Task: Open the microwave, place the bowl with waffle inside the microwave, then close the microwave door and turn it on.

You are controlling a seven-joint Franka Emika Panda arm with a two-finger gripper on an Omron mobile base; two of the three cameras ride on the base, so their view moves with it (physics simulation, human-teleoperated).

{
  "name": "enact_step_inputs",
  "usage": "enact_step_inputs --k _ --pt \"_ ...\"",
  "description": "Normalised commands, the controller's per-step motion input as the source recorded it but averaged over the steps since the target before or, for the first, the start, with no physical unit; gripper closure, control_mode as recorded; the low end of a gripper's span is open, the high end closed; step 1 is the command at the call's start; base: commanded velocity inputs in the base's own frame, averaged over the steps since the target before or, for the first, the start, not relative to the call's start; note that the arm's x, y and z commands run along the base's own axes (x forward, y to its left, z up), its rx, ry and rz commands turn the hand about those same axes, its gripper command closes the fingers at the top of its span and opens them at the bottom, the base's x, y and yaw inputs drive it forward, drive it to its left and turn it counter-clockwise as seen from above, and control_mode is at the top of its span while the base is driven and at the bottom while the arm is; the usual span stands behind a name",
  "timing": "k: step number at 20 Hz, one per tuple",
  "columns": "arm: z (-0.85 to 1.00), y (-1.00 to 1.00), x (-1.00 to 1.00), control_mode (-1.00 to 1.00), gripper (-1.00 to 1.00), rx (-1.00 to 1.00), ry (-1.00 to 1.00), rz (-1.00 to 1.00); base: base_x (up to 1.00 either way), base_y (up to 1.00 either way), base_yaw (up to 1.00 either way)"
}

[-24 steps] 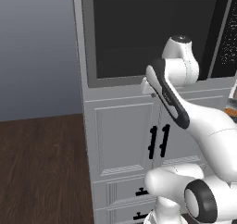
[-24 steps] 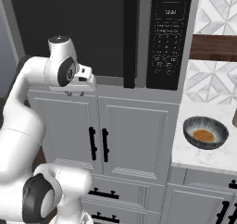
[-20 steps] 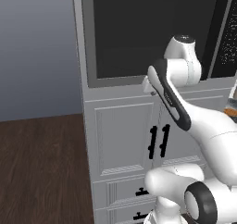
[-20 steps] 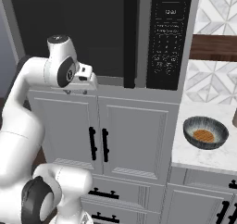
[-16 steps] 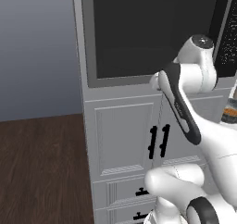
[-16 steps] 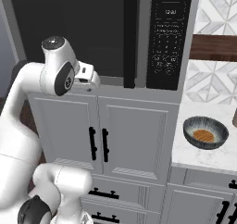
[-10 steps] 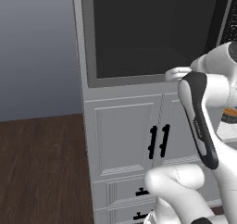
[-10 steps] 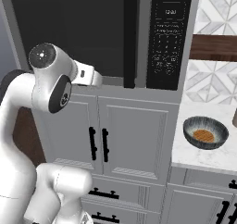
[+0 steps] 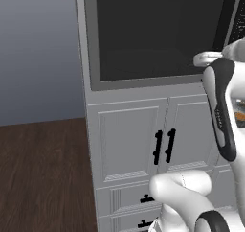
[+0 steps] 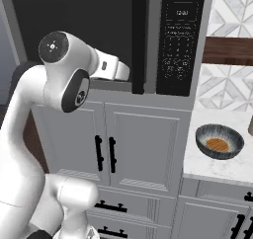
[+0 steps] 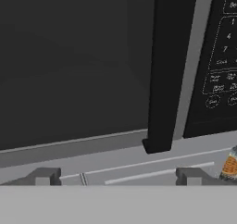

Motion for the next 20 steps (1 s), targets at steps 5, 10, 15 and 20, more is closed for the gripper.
enact_step_inputs --k 5,10,15,20 --pt "0.31 -0.51 0.0 -1.0 -1.0 -0.03 0.0 -0.16 0.0 0.0 0.0" --pt "0.03 -0.41 0.22 -1.0 -1.0 0.06 0.0 -0.01 0.0 0.0 0.0" --pt "0.0 -0.11 0.53 -1.0 -1.0 0.11 -0.01 0.03 0.0 0.0 0.0" --pt "0.0 0.0 0.33 -1.0 -1.0 0.0 -0.17 0.0 0.0 0.0 0.0"
